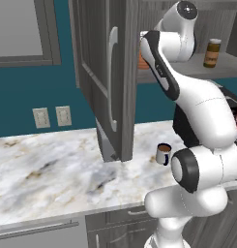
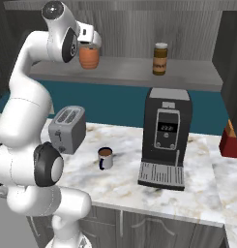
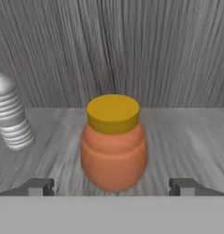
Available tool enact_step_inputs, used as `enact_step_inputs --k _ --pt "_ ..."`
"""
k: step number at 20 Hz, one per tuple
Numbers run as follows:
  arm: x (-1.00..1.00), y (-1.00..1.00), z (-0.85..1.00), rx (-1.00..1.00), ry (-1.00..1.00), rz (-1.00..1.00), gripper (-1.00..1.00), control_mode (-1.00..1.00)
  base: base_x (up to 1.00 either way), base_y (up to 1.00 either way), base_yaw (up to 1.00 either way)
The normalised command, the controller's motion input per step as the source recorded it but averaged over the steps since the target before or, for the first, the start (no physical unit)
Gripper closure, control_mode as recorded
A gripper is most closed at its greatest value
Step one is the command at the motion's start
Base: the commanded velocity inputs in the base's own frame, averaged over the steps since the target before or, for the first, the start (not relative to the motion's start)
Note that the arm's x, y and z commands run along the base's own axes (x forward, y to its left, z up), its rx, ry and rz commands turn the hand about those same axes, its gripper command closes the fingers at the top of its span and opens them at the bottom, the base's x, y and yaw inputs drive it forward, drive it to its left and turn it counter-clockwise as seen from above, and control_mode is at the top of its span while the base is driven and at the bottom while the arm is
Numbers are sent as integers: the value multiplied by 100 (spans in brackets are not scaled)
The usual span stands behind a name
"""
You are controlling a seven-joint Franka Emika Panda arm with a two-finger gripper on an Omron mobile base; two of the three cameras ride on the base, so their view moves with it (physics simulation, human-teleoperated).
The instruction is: Pick the cinnamon and honey bottle from the cabinet and place them next to the mug.
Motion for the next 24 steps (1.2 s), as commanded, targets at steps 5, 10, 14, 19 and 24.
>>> enact_step_inputs --k 5,10,14,19,24 --pt "28 0 0 0 4 0 -100 -100 0 0 0" --pt "27 0 0 0 0 0 -100 -100 0 0 0" --pt "24 0 -2 0 0 0 -100 -100 0 0 0" --pt "27 0 -6 0 0 0 -100 -100 0 0 0" --pt "26 0 -1 0 0 0 -100 -100 0 0 0"
